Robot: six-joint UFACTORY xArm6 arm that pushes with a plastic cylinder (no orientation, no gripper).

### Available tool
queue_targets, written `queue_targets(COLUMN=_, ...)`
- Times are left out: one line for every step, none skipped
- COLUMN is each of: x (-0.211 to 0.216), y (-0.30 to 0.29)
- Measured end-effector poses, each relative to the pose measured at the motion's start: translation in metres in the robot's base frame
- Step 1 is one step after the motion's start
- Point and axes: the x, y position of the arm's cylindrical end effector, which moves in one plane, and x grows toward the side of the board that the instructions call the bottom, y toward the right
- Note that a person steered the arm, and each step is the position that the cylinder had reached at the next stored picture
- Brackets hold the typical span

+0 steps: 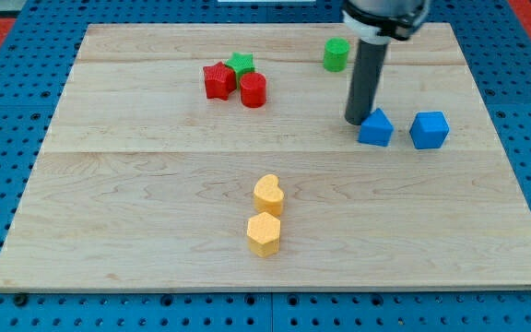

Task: Move the arm to the right of the red circle

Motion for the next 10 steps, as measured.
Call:
queue_targets(x=0.004, y=0.004)
queue_targets(x=0.004, y=-0.007)
queue_targets(x=0.004, y=-0.014)
queue_targets(x=0.003, y=-0.014)
queue_targets(x=0.003, y=-0.014)
queue_targets(x=0.003, y=-0.014)
queue_targets(x=0.001, y=-0.014)
queue_targets(x=-0.001, y=-0.014)
queue_targets(x=-0.001, y=-0.014)
queue_targets(x=-0.03, y=-0.019)
